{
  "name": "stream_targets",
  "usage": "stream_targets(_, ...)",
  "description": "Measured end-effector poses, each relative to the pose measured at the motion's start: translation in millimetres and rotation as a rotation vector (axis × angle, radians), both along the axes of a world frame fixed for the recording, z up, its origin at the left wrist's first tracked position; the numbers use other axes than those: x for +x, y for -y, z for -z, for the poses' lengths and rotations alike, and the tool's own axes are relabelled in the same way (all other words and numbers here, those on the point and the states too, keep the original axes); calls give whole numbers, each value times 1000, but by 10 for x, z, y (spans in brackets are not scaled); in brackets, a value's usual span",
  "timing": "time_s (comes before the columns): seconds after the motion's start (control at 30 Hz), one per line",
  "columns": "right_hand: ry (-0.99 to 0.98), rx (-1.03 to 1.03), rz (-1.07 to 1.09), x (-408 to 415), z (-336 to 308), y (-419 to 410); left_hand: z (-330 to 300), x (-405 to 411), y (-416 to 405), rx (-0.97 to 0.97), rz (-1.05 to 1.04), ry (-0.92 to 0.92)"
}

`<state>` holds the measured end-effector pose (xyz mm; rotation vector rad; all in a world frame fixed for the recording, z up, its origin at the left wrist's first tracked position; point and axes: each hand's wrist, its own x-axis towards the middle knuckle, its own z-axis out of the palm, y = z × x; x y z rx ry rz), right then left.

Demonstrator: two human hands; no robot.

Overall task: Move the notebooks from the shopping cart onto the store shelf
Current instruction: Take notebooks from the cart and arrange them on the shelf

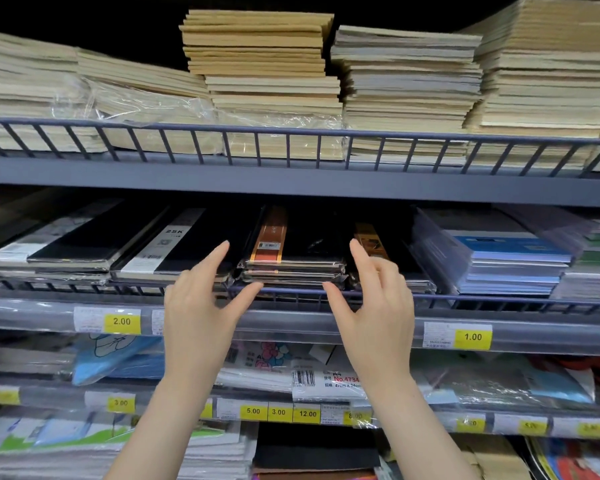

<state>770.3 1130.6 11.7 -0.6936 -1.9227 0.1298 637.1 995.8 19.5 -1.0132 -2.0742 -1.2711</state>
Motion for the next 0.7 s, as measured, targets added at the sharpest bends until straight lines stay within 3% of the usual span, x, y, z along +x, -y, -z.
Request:
stream_targets(0.1,-29,2,-126,39,57,140,44,9,338,42,-30,-38)
stream_targets(0.23,84,-55,-290,-134,149,373,185,-151,699,11,-171,18)
stream_targets(0.47,192,-50,-360,-375,175,601,225,-337,870,48,-235,208)
stream_targets(0.53,190,-51,-355,-496,176,671,201,-492,896,29,-236,136)
stream_targets(0.7,116,-59,-280,-843,149,872,56,-1096,1015,-105,-280,-244)
